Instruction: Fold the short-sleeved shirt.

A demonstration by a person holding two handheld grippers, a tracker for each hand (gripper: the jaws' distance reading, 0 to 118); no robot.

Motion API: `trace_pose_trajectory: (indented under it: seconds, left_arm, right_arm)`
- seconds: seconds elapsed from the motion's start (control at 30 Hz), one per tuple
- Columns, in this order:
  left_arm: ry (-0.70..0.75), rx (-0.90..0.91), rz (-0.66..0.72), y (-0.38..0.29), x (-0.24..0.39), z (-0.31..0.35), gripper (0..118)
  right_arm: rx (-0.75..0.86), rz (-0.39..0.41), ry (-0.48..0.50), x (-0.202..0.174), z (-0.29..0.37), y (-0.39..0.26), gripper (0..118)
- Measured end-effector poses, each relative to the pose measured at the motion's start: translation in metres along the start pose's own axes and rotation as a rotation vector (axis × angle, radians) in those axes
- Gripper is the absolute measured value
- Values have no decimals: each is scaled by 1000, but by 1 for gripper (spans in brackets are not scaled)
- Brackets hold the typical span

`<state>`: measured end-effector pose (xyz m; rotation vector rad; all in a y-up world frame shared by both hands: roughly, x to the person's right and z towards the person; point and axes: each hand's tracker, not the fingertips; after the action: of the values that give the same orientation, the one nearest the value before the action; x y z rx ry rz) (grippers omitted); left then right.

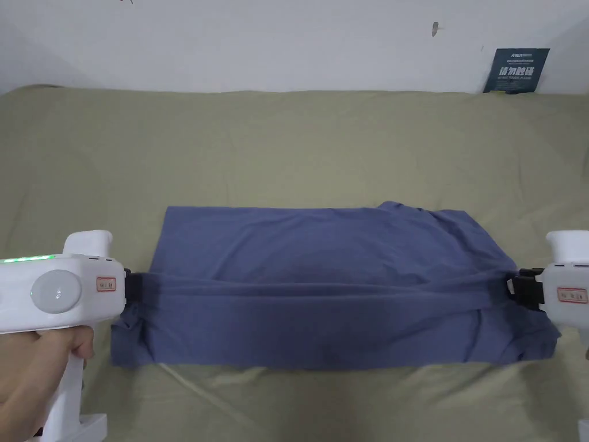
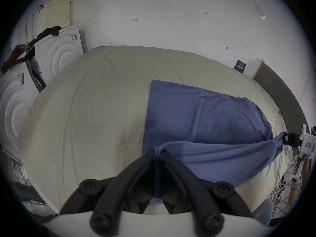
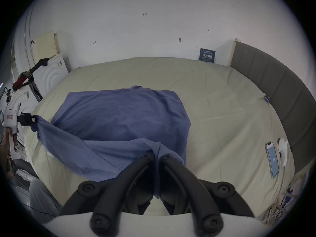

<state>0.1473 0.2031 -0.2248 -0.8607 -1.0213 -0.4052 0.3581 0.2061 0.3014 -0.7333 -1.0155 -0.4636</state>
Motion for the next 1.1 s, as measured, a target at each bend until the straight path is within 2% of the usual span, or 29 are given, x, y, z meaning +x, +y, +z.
trace_pose_trajectory:
  seconds: [0.13, 0.17, 0.2, 0.23, 0.27, 0.3, 0.33, 0.37, 0.43, 0.53, 0.57, 0.6, 0.63, 0.67, 0.7, 0.73, 0.87, 0.9, 0.93, 0.97, 1.0, 1.03, 1.1]
  left_arm:
    - [3, -34, -1, 11, 5, -30, 4]
    - [-1, -45, -8, 11, 7, -35, 7]
    - [-2, -47, -15, 11, 9, -40, 33]
    - [-2, -39, -27, 9, 10, -39, 73]
    - [5, -31, -35, 8, 9, -41, 107]
    - [9, -40, -30, 6, 8, -44, 118]
    - [20, -30, -25, 2, 6, -42, 118]
    - [28, 10, -16, 0, 3, -35, 118]
    - [33, 10, 8, -6, -2, -24, 118]
    - [25, 17, 23, -23, -10, 1, 117]
    - [32, 30, 24, -29, -11, 9, 111]
    - [46, 41, -2, -37, -10, 16, 91]
    - [85, 54, -36, -44, -10, 24, 66]
    - [97, 51, -49, -51, -9, 28, 32]
    - [84, 41, -42, -59, -10, 31, 0]
    - [78, 44, -19, -66, -11, 35, 0]
    - [37, -1, 32, -78, -18, 34, 0]
    - [35, -1, 35, -79, -17, 34, 8]
    - [30, -9, 36, -79, -17, 32, 30]
    - [8, -31, 30, -77, -17, 28, 63]
    - [5, -80, 29, -75, -16, 21, 105]
    - [37, -74, 34, -75, -12, 15, 117]
    - [72, -29, 23, -71, -10, 8, 117]
  right_arm:
    - [-59, -30, -8, 6, -33, 6, 8]
    - [-72, -39, -9, 7, -39, 6, 9]
    - [-101, -58, -8, 8, -43, 5, 40]
    - [-114, -75, -15, 9, -45, 3, 83]
    - [-117, -87, -31, 11, -46, 1, 118]
    - [-118, -86, -34, 12, -46, -4, 112]
    - [11, -91, -12, 15, -41, -11, 107]
    - [-59, -96, -22, 16, -40, -18, 108]
    - [-63, -149, -32, 19, -28, -21, 109]
    - [-41, -148, -26, 17, 1, -36, 109]
    - [-33, -148, -30, 16, 9, -42, 108]
    - [-15, -150, -28, 13, 17, -51, 99]
    - [13, -145, -22, 9, 26, -60, 80]
    - [25, -136, -21, 4, 33, -64, 50]
    - [42, -123, -39, -2, 39, -71, 7]
    - [72, -125, -53, -6, 45, -79, 3]
    - [54, -115, -18, -15, 48, -97, 3]
    - [38, -92, -16, -16, 46, -100, 3]
    - [40, -77, -27, -21, 48, -102, 3]
    - [35, -77, -23, -21, 47, -103, 3]
    - [31, -83, -16, -20, 47, -103, 3]
    - [29, -98, -14, -19, 46, -103, 3]
    - [24, -123, 17, -9, 40, -103, 3]
